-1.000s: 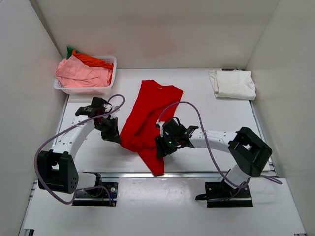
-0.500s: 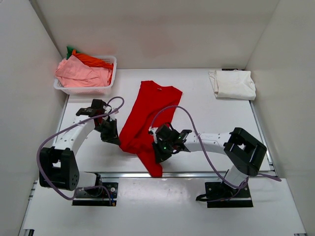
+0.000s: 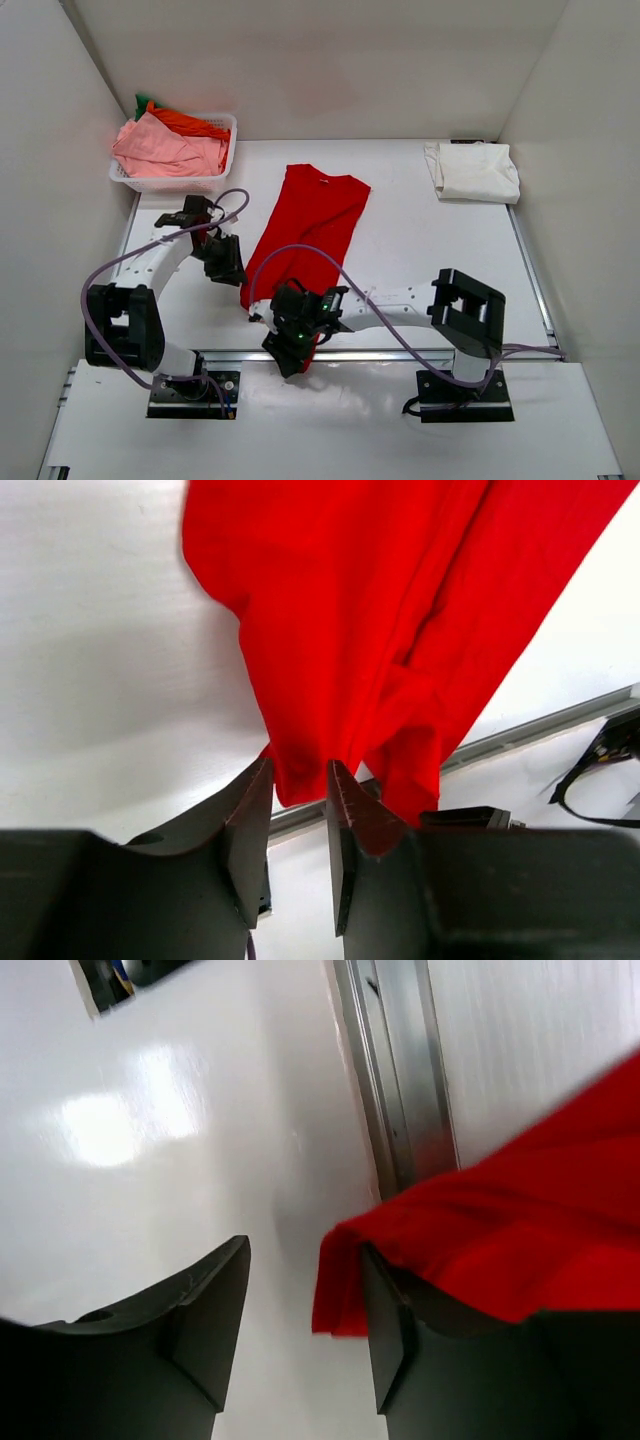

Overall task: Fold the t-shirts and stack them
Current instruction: Rotate the tshirt 90 degrees

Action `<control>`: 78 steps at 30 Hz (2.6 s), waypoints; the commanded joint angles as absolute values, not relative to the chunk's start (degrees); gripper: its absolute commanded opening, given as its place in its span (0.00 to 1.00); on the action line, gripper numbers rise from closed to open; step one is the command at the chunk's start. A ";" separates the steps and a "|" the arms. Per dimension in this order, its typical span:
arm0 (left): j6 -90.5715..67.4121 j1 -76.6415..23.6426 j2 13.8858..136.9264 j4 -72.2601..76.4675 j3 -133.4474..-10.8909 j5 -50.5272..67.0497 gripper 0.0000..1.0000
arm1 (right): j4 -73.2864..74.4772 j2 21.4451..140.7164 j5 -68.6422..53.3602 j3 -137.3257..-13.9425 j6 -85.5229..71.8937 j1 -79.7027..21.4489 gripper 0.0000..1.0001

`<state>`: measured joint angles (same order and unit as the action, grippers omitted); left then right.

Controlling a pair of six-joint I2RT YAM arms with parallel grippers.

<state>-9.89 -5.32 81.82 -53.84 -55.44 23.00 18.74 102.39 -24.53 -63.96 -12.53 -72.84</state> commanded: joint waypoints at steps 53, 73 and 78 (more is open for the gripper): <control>-28.44 -14.52 112.36 -42.19 -104.12 29.70 0.24 | 31.49 106.39 10.45 -91.00 -2.54 -35.94 0.54; -28.48 -8.70 80.60 -31.73 -56.69 33.22 0.20 | 3.25 91.75 8.87 -51.32 -7.38 -46.41 0.46; -28.47 -8.44 81.12 -31.38 -56.25 33.31 0.19 | 1.59 93.77 9.49 -52.03 -6.86 -47.90 0.47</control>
